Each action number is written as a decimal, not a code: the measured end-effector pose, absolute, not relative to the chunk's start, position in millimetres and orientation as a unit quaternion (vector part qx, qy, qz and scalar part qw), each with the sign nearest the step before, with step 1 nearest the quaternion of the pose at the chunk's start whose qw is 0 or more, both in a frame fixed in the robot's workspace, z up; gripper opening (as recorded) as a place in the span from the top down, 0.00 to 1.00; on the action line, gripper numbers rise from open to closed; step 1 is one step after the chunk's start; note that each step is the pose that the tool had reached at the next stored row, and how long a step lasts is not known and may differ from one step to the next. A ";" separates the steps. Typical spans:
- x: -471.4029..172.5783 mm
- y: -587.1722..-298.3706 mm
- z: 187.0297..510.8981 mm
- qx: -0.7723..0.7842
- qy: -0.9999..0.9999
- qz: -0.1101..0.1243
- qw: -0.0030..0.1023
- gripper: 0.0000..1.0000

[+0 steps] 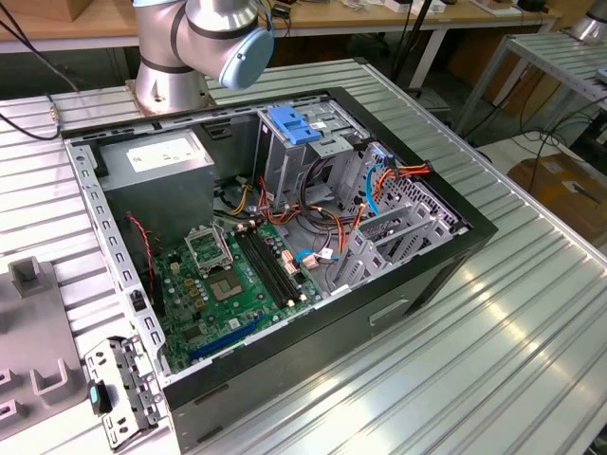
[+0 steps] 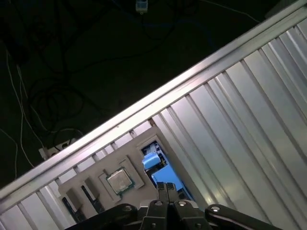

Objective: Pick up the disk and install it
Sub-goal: 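Pick up the disk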

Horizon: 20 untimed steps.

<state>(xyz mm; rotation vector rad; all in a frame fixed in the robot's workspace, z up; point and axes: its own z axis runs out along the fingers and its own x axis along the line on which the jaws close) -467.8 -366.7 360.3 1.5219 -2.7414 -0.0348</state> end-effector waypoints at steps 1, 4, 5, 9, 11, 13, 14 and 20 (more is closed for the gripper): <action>-467.8 -366.5 360.0 0.490 -0.871 -0.011 0.003 0.89; -467.9 -365.4 359.1 0.505 -0.863 -0.011 0.003 0.84; -467.9 -365.0 358.6 0.511 -0.859 -0.011 0.003 0.84; -467.9 -364.4 356.8 0.539 -0.842 -0.011 0.002 0.69; -467.8 -364.5 356.2 0.547 -0.837 -0.011 0.002 0.69; -467.9 -364.6 354.8 0.561 -0.828 -0.011 0.003 0.67; -467.9 -364.7 353.8 0.568 -0.823 -0.011 0.003 0.61; -467.8 -364.7 346.5 0.615 -0.788 -0.011 0.003 0.61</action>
